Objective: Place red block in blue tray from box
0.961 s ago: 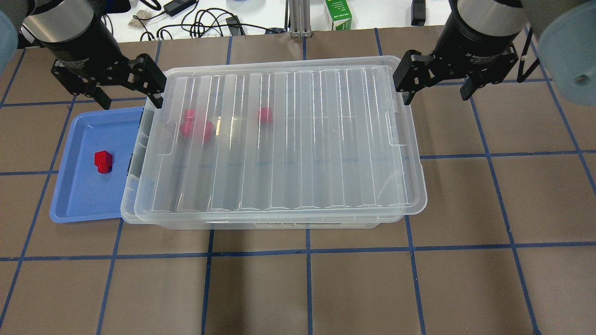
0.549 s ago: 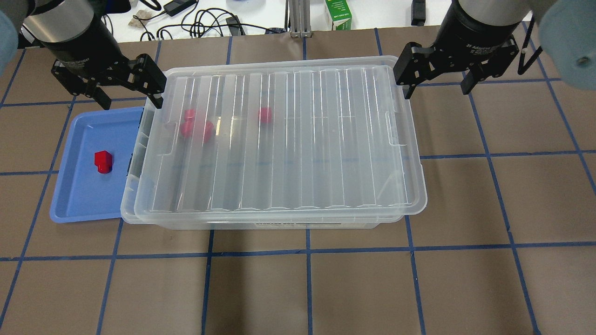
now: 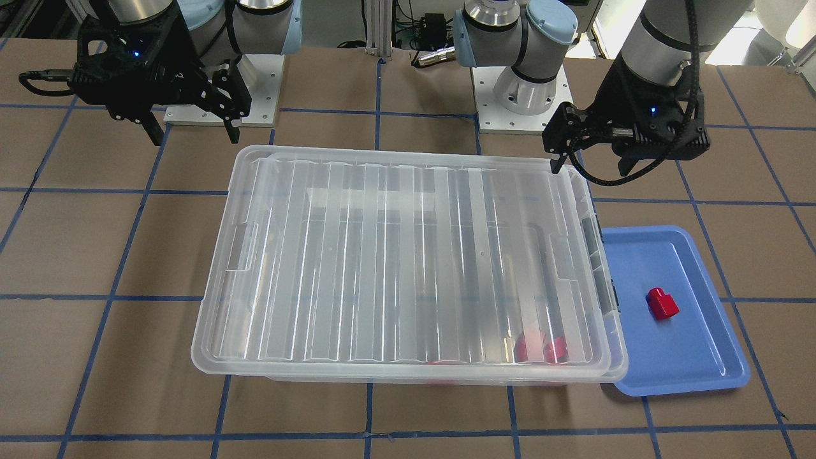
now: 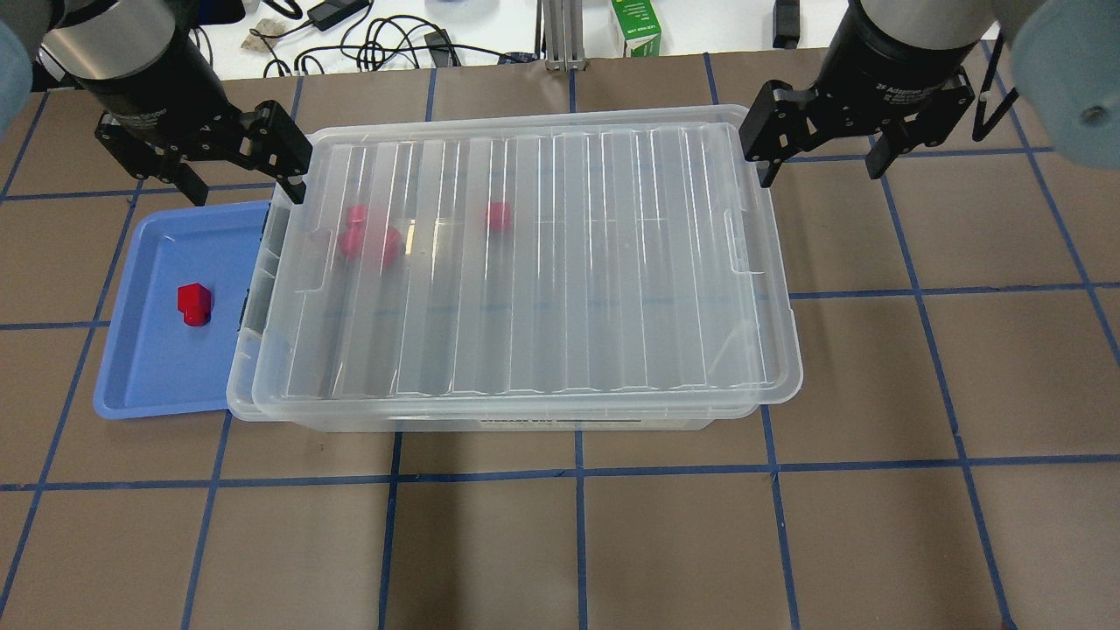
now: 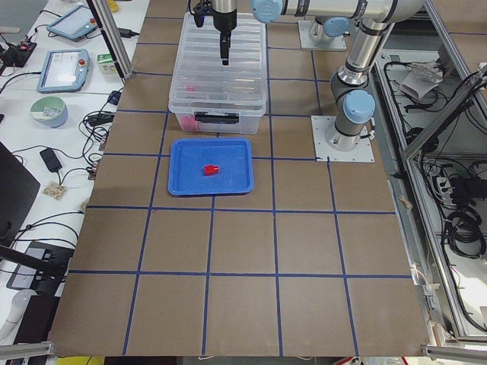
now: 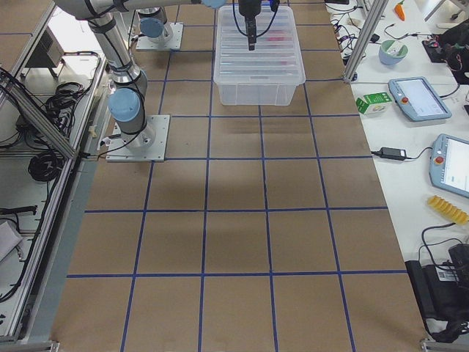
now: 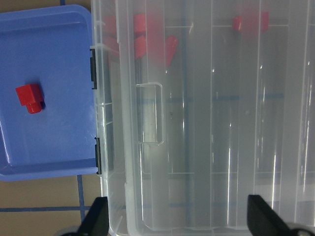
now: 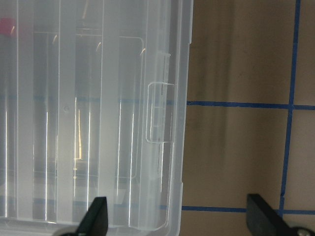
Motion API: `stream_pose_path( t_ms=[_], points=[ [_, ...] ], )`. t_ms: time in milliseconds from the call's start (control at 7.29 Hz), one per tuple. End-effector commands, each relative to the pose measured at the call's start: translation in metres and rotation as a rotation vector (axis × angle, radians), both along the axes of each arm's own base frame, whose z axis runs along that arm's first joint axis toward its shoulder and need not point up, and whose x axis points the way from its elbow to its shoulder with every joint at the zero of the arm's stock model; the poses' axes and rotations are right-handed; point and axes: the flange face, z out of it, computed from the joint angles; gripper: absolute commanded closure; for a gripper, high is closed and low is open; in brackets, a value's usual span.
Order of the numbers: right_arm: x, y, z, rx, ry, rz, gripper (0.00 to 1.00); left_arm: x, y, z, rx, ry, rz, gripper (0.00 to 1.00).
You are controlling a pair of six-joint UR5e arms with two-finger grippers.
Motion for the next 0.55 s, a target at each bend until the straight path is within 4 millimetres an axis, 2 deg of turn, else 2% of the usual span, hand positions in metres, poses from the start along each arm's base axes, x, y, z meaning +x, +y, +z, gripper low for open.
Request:
stream_pose_path(
  t_ms=[0,412],
  points=[
    [0.0,0.0006,0.0004,-0.001,0.0,0.0,0.0,-0.0008,0.0005,0.0001,0.0,0.0,-0.002,0.0],
    [0.0,0.001,-0.0026,0.005,0.0,0.002,0.0,-0.0008,0.0005,0.0001,0.0,0.0,-0.002,0.0]
  ],
)
